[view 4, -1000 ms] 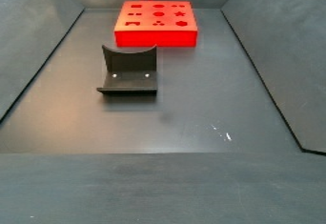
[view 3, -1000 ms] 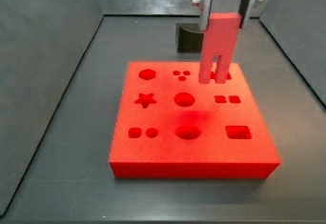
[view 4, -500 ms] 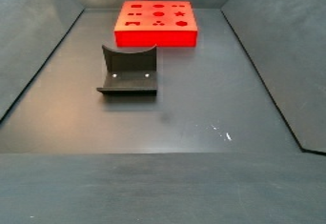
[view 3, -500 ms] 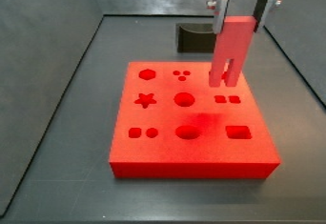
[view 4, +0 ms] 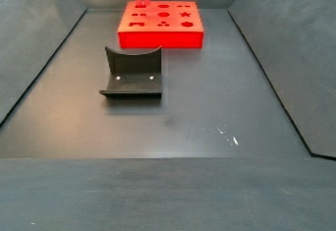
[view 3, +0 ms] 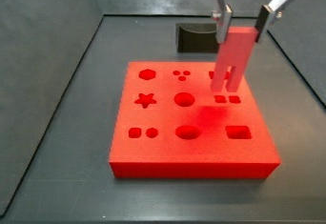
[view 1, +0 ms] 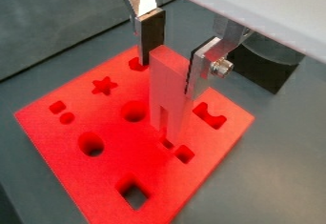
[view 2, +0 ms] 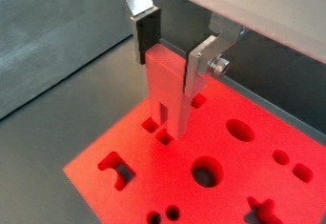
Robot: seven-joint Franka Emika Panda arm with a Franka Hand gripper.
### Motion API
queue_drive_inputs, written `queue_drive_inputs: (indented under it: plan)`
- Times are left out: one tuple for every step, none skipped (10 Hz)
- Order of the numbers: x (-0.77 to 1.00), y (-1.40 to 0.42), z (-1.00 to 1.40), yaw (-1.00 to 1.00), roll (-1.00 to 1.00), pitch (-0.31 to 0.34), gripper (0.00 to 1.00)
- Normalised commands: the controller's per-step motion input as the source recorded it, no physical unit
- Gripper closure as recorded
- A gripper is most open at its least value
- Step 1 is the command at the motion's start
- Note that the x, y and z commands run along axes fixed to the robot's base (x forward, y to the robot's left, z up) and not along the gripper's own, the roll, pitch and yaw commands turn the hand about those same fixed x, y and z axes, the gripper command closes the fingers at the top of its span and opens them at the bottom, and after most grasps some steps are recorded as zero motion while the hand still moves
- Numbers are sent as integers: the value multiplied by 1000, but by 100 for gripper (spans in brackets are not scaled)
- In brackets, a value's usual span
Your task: Insert the double-square object.
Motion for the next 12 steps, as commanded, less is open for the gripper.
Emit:
queue_drive_inputs:
  plan:
    - [749,0,-80,211,87,43,100]
    - [751,0,-71,231,91,49,100]
    - [751,0,-100,214,107,54,100]
    - [409,0,-183,117,154,34,100]
    - [254,0,-260,51,184,0,100]
    - [151,0,-274,-11,319,21,100]
    - [0,-11,-231,-103,270,36,100]
    - [-57,0,-109,-63,147,20,100]
    - [-91,-26,-11,0,66,0,100]
    - [-109,-97,0,0,39,0,100]
    - [-143,-106,0,0,36,0,100]
    - [-69,-111,0,0,6,0,100]
